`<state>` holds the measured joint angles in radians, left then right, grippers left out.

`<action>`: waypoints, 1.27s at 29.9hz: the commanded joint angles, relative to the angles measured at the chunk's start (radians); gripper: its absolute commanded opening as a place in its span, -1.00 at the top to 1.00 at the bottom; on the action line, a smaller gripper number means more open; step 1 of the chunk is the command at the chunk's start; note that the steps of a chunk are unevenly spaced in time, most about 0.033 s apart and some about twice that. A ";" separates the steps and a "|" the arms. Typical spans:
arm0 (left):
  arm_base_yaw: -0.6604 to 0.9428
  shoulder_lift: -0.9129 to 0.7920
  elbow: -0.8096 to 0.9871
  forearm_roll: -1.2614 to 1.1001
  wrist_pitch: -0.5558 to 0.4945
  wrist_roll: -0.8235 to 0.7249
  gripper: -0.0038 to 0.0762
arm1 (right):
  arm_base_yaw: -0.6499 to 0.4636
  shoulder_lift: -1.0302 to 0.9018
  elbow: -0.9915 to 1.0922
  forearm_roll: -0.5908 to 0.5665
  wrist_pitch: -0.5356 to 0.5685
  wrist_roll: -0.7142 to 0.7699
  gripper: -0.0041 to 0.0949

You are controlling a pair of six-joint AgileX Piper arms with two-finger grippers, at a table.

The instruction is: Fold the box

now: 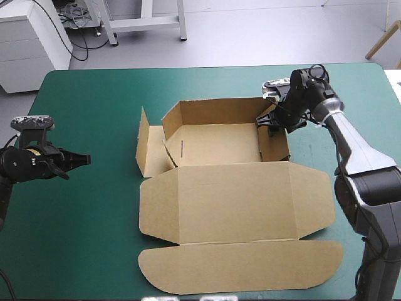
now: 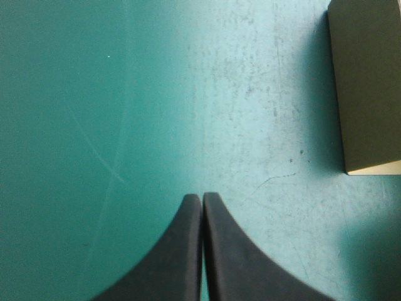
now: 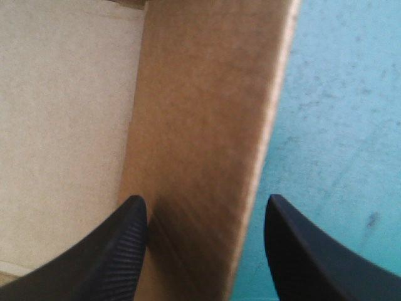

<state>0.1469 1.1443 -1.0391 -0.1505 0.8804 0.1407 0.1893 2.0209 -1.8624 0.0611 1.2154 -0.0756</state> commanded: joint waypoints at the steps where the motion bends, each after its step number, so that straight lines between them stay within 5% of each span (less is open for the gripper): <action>1: 0.004 -0.018 -0.030 -0.022 -0.041 -0.001 0.93 | -0.003 -0.034 -0.020 0.003 -0.012 0.000 -0.11; 5: 0.004 -0.018 -0.030 -0.022 -0.041 -0.001 0.93 | -0.003 -0.023 -0.020 0.003 -0.012 0.001 0.08; 9: 0.004 -0.018 -0.030 -0.022 -0.041 -0.001 0.93 | -0.003 -0.021 -0.020 0.003 -0.012 0.003 0.90; 10: 0.004 -0.018 -0.030 -0.022 -0.041 -0.001 0.93 | -0.003 -0.021 -0.020 0.003 -0.012 0.003 0.94; 20: 0.004 -0.018 -0.030 -0.018 -0.038 0.036 0.81 | -0.007 -0.060 -0.024 0.010 -0.012 -0.001 0.96; 30: 0.004 -0.018 -0.030 -0.118 -0.063 0.041 -0.77 | -0.107 -0.198 -0.024 0.194 -0.011 -0.039 0.96; 38: 0.004 -0.018 -0.030 -0.327 -0.133 0.041 -0.79 | -0.172 -0.337 -0.022 0.280 -0.011 -0.066 0.96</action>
<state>0.1514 1.1443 -1.0391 -0.3769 0.8233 0.1785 0.0455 1.7887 -1.8624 0.2586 1.2255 -0.1296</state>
